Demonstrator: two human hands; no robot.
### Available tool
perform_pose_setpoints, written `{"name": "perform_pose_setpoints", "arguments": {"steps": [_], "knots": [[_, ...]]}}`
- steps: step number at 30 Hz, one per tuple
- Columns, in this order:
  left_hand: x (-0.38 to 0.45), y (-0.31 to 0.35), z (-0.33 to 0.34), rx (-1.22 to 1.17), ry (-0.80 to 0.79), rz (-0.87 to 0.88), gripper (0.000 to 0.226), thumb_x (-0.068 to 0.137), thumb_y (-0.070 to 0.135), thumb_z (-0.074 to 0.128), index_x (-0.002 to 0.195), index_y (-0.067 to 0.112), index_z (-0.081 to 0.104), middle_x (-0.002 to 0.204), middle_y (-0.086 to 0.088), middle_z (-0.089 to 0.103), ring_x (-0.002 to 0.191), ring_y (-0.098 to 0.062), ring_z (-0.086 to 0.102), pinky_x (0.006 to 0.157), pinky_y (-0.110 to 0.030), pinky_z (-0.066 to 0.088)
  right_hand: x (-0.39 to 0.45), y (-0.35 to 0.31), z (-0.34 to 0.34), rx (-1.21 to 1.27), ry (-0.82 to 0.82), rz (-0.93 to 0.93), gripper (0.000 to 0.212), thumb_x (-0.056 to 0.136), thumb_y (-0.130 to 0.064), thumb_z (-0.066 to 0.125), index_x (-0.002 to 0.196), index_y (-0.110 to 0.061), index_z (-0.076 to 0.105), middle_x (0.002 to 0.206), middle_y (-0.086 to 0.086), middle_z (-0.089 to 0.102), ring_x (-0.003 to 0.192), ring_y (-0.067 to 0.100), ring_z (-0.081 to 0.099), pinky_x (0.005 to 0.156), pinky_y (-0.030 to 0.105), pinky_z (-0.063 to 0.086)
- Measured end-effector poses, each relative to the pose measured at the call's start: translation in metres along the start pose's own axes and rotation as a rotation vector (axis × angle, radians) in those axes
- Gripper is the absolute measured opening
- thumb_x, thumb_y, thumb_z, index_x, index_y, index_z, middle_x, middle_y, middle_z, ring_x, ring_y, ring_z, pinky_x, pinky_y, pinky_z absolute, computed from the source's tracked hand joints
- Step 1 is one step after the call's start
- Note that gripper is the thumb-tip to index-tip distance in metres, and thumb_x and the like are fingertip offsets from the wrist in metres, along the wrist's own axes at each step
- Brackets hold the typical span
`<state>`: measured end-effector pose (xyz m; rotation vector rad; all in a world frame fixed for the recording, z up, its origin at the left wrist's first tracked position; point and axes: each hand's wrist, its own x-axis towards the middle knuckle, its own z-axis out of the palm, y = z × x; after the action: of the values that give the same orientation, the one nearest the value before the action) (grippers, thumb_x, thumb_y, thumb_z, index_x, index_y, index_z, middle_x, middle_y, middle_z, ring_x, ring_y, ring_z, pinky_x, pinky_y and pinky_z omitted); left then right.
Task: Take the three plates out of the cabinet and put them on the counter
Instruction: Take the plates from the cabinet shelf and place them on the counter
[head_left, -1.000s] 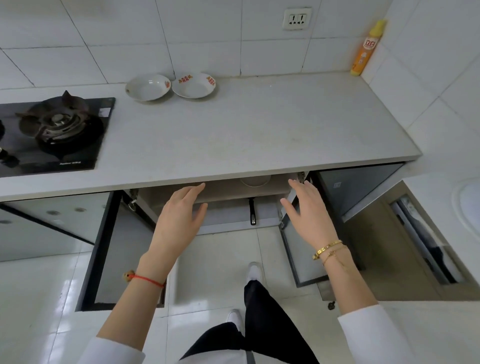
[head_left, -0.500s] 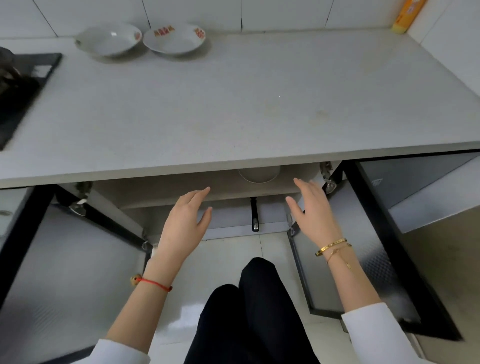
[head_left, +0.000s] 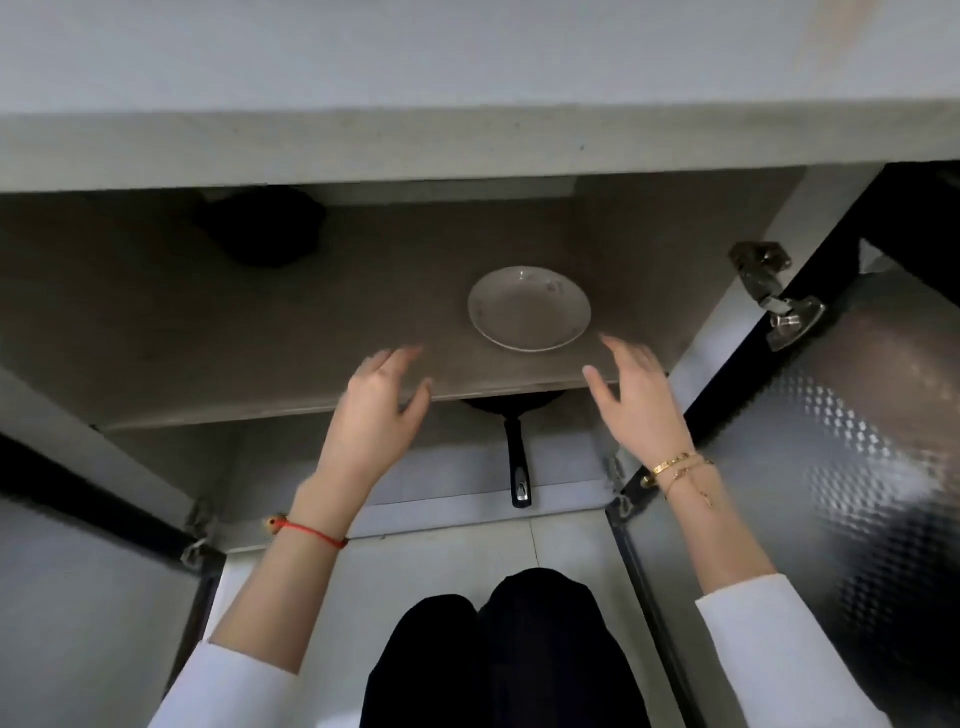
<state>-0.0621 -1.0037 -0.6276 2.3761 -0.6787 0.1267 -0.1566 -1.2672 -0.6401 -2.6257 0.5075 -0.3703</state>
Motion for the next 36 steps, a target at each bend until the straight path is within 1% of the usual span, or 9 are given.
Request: {"name": "perform_pose_setpoints", "arguments": {"steps": [7,10,12,16,19,21,28,33,36], "knots": [[0.027,-0.020,0.032,0.000,0.035,0.011,0.040,0.092,0.022,0.059,0.129,0.008,0.058,0.123,-0.014,0.064,0.113,-0.030,0.061,0.094,-0.029,0.045,0.026,0.015,0.023,0.031,0.069,0.022,0.050,0.098,-0.034,0.046,0.140,-0.008,0.041,0.135,0.018,0.052,0.129,0.034,0.042,0.107,0.040,0.035],[0.051,-0.022,0.042,-0.043,0.001,-0.031,0.046,0.091,0.020,0.059,0.136,0.011,0.053,0.128,-0.012,0.064,0.116,-0.028,0.062,0.096,-0.031,0.046,0.042,0.014,0.023,0.052,0.087,0.041,0.048,0.098,-0.033,0.048,0.139,-0.009,0.042,0.133,0.019,0.054,0.123,0.036,0.048,0.101,0.042,0.040],[0.069,-0.022,0.052,-0.047,-0.034,-0.055,0.049,0.091,0.019,0.058,0.139,0.010,0.050,0.137,-0.011,0.057,0.122,-0.029,0.058,0.101,-0.031,0.043,0.056,0.015,0.023,0.053,0.085,0.056,0.048,0.097,-0.032,0.049,0.139,-0.009,0.042,0.133,0.020,0.052,0.121,0.038,0.050,0.099,0.041,0.042],[0.097,-0.018,0.075,-0.037,-0.085,-0.079,0.055,0.094,0.021,0.056,0.145,0.007,0.040,0.148,-0.014,0.045,0.135,-0.030,0.044,0.110,-0.028,0.030,0.083,0.019,0.029,0.022,0.066,0.102,0.050,0.097,-0.030,0.049,0.140,-0.007,0.040,0.135,0.023,0.047,0.123,0.040,0.047,0.101,0.042,0.041],[0.110,-0.017,0.092,-0.060,-0.136,-0.107,0.057,0.096,0.022,0.053,0.148,0.004,0.033,0.150,-0.017,0.042,0.138,-0.033,0.038,0.113,-0.033,0.030,0.099,0.024,0.039,-0.031,0.013,0.148,0.053,0.099,-0.032,0.044,0.143,-0.004,0.034,0.145,0.024,0.039,0.138,0.038,0.031,0.112,0.043,0.031],[0.119,-0.017,0.101,-0.076,-0.155,-0.102,0.055,0.097,0.020,0.052,0.146,0.003,0.035,0.146,-0.018,0.045,0.135,-0.035,0.042,0.110,-0.034,0.034,0.110,0.028,0.044,-0.043,-0.023,0.172,0.055,0.099,-0.033,0.042,0.145,-0.004,0.030,0.150,0.023,0.034,0.143,0.037,0.024,0.116,0.044,0.024],[0.139,-0.019,0.122,-0.190,-0.141,-0.132,0.041,0.096,0.019,0.053,0.134,0.005,0.049,0.128,-0.019,0.062,0.118,-0.035,0.058,0.092,-0.031,0.041,0.125,0.044,0.060,-0.057,-0.076,0.213,0.045,0.098,-0.032,0.043,0.132,-0.002,0.046,0.134,0.022,0.051,0.129,0.038,0.039,0.109,0.044,0.031],[0.141,-0.020,0.134,-0.215,-0.151,-0.153,0.046,0.095,0.019,0.053,0.139,0.010,0.044,0.120,-0.018,0.066,0.111,-0.036,0.061,0.083,-0.030,0.043,0.127,0.049,0.066,0.005,-0.062,0.218,0.036,0.098,-0.028,0.043,0.124,-0.004,0.053,0.124,0.024,0.056,0.123,0.039,0.044,0.105,0.043,0.035],[0.142,-0.021,0.136,-0.206,-0.157,-0.161,0.047,0.095,0.020,0.053,0.140,0.012,0.043,0.119,-0.017,0.066,0.111,-0.035,0.061,0.083,-0.031,0.044,0.128,0.050,0.068,0.050,-0.075,0.234,0.034,0.099,-0.025,0.042,0.122,-0.004,0.055,0.120,0.025,0.059,0.119,0.041,0.048,0.097,0.040,0.039]]}}
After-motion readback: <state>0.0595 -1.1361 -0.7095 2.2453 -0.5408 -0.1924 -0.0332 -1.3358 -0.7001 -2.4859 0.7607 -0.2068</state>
